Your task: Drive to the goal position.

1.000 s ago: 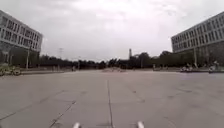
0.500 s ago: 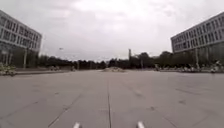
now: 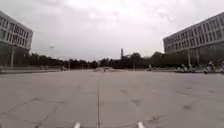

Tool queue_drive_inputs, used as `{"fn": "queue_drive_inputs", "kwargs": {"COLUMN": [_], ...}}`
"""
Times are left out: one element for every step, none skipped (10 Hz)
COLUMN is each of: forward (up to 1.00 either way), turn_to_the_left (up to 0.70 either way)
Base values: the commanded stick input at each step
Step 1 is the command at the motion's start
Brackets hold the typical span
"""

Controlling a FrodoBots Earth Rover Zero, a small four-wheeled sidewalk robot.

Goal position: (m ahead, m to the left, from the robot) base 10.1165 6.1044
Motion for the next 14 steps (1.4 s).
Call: {"fn": "queue_drive_inputs", "kwargs": {"forward": [0.85,0.85,0.85,0.85,0.85,0.85,0.85,0.85,0.85,0.85,0.85,0.85,0.85,0.85], "turn_to_the_left": [-0.11,0.0,0.0,0.0,0.0,0.0,0.0,0.0,0.0,0.0,0.0,0.0,0.0,0.0]}}
